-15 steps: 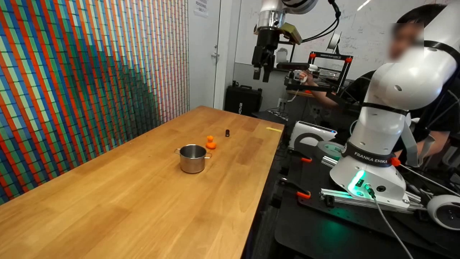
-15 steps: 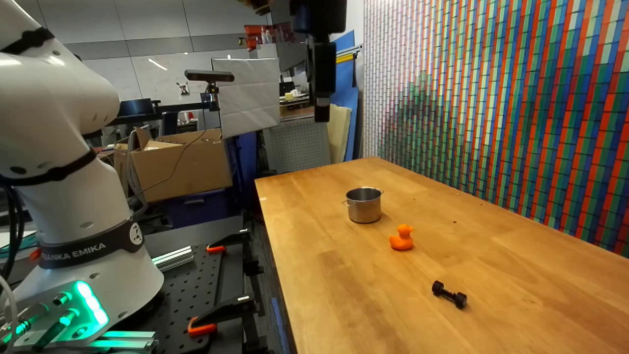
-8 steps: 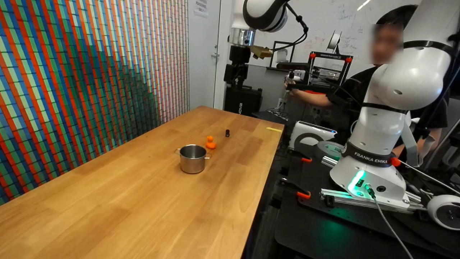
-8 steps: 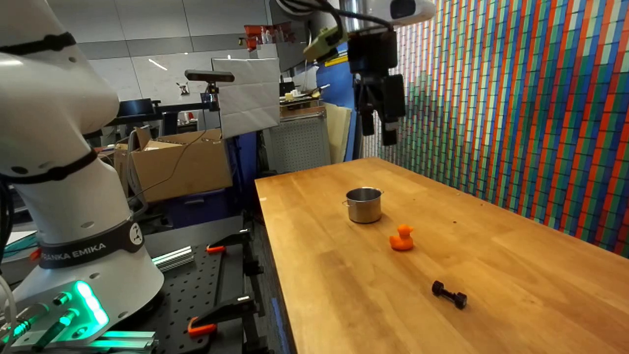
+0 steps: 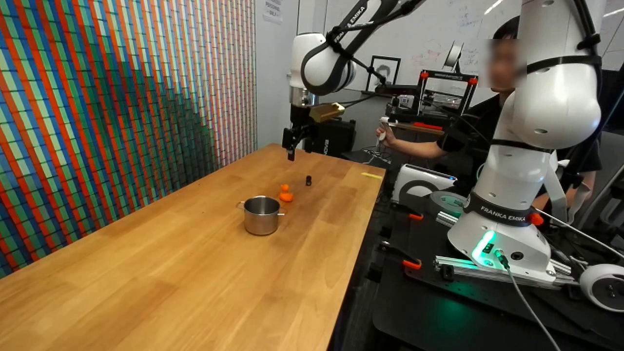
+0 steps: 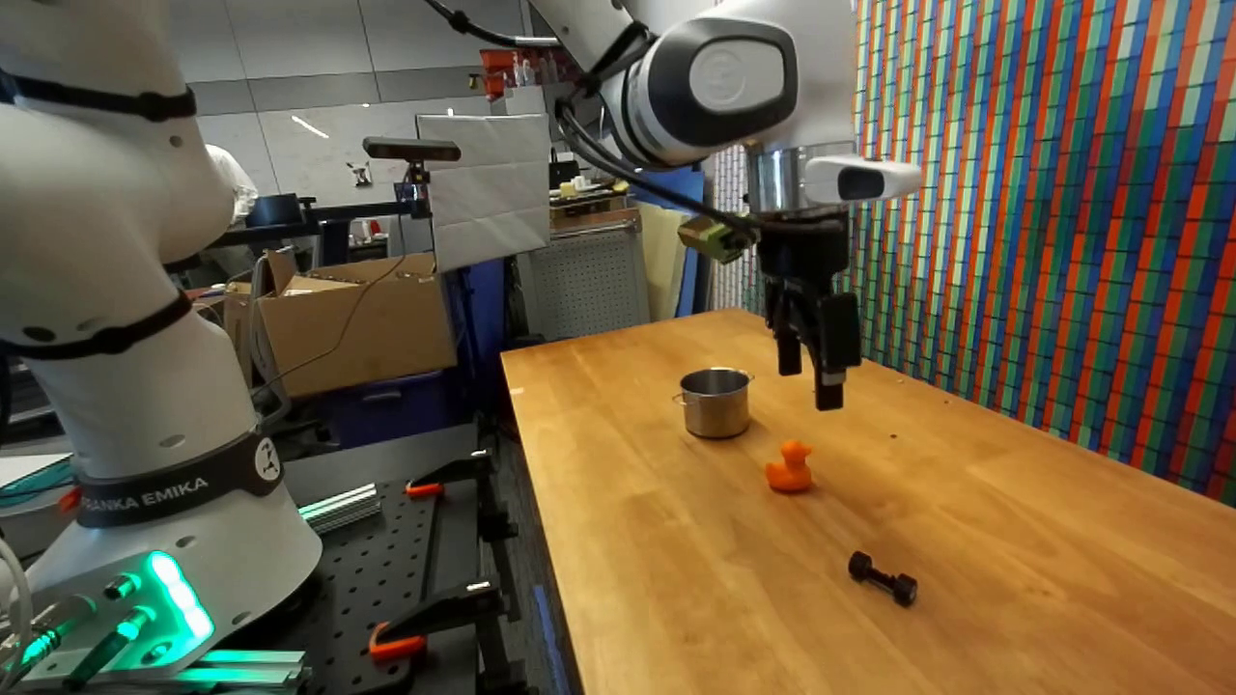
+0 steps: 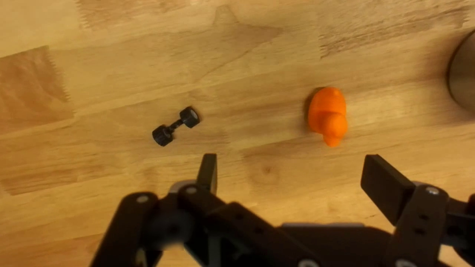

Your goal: Put the duck in the pot

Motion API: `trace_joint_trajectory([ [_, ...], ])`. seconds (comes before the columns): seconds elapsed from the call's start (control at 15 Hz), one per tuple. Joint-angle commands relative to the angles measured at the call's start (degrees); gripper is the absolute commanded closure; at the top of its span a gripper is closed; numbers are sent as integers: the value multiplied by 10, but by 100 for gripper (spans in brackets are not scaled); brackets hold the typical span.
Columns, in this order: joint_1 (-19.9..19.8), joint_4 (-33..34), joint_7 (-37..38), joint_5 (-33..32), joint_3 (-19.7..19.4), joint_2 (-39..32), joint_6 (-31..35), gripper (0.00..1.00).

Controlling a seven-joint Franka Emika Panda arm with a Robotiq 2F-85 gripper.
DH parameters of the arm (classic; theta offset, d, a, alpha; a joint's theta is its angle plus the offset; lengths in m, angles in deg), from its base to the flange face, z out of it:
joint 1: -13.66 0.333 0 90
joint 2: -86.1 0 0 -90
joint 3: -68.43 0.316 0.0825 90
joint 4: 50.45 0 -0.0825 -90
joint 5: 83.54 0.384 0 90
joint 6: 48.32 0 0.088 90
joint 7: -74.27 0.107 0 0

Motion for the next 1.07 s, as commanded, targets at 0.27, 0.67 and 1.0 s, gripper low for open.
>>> trace_joint_trajectory([
  [0.27,34,30,57,33,1,-100,35,0],
  [0.67,66,29,83,34,-5,-140,87,0],
  [1.0,88,48,95,27,-18,-173,128,0],
])
